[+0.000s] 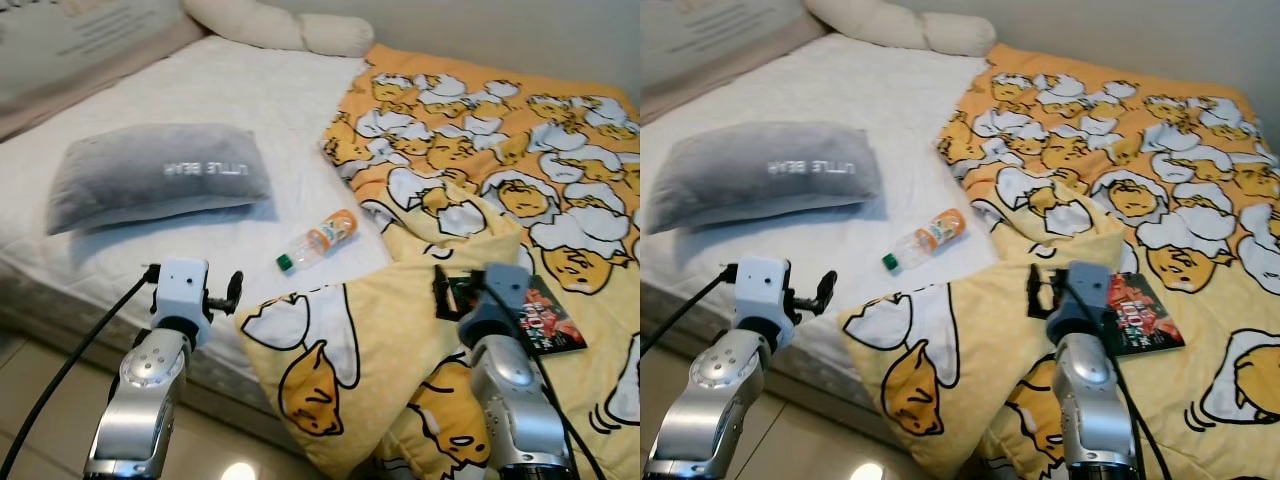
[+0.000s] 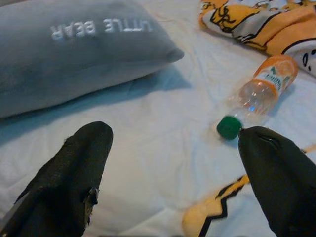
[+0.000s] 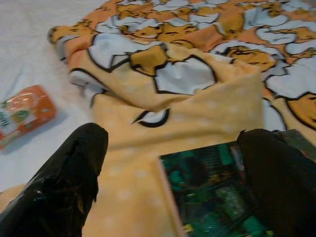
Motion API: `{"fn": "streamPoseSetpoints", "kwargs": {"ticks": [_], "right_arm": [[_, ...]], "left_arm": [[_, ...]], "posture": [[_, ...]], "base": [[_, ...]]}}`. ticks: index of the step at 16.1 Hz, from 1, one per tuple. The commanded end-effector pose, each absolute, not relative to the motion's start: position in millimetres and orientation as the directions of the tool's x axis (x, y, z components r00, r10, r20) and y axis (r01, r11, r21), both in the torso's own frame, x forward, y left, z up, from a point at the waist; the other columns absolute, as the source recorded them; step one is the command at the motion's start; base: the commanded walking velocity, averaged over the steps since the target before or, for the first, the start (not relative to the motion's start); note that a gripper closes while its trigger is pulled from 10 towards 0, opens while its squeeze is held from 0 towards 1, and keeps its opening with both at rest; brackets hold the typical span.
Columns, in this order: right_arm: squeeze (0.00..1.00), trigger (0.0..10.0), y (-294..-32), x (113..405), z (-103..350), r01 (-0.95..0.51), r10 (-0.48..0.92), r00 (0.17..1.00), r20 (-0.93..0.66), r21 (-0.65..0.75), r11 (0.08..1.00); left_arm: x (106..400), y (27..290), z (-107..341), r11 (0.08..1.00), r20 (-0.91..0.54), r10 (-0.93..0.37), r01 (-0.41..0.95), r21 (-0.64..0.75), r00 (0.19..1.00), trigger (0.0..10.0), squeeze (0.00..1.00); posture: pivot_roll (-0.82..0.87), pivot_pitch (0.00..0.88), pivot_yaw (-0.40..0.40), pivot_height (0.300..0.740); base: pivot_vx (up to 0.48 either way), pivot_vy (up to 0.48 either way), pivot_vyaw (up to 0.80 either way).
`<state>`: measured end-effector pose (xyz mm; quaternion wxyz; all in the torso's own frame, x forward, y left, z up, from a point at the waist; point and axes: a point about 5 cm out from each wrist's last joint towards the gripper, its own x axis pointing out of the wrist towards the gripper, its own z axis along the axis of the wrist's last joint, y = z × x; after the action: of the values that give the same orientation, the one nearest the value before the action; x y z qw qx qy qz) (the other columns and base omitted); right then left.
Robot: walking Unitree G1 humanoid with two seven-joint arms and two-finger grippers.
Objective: Clean up the room
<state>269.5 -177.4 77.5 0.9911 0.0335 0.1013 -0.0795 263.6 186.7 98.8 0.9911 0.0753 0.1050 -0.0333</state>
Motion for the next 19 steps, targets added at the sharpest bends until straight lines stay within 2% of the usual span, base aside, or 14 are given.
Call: {"fn": "streamPoseSetpoints", "kwargs": {"ticks": [1, 4, 8, 14, 19], "right_arm": [[0.00, 10.0, -176, 274, 80, 0.154, -0.146, 0.969, -0.201, 0.023, 0.988], [0.00, 10.0, -174, 274, 79, 0.121, -0.123, 0.972, -0.202, -0.021, 0.992], [0.00, 10.0, -167, 272, 73, 0.061, -0.051, 0.966, -0.255, 0.032, 0.998], [0.00, 10.0, -164, 268, 68, 0.053, -0.041, 0.958, -0.283, 0.034, 0.998], [0.00, 10.0, -165, 269, 68, 0.068, -0.056, 0.957, -0.286, 0.033, 0.997]], "left_arm": [[264, 188, 97, 0.986, -0.219, -0.046, 0.080, 0.148, 0.975, 10.0, 0.00], [263, 186, 96, 0.988, -0.217, -0.054, 0.083, 0.127, 0.975, 10.0, 0.00], [265, 185, 97, 0.987, -0.210, -0.062, 0.091, 0.132, 0.976, 10.0, 0.00], [262, 187, 97, 0.988, -0.214, -0.069, 0.097, 0.123, 0.974, 10.0, 0.00], [262, 187, 97, 0.987, -0.217, -0.076, 0.105, 0.125, 0.973, 10.0, 0.00]], "posture": [[0.07, 0.000, -0.012, 0.740], [0.05, 0.000, -0.004, 0.740], [0.06, 0.000, -0.016, 0.740], [0.06, 0.000, -0.009, 0.740], [0.06, 0.000, 0.000, 0.740]], "base": [[0.000, 0.000, -0.80], [0.000, 0.000, -0.80], [0.000, 0.000, -0.70], [0.000, 0.000, -0.80], [0.000, 0.324, -0.80]]}}
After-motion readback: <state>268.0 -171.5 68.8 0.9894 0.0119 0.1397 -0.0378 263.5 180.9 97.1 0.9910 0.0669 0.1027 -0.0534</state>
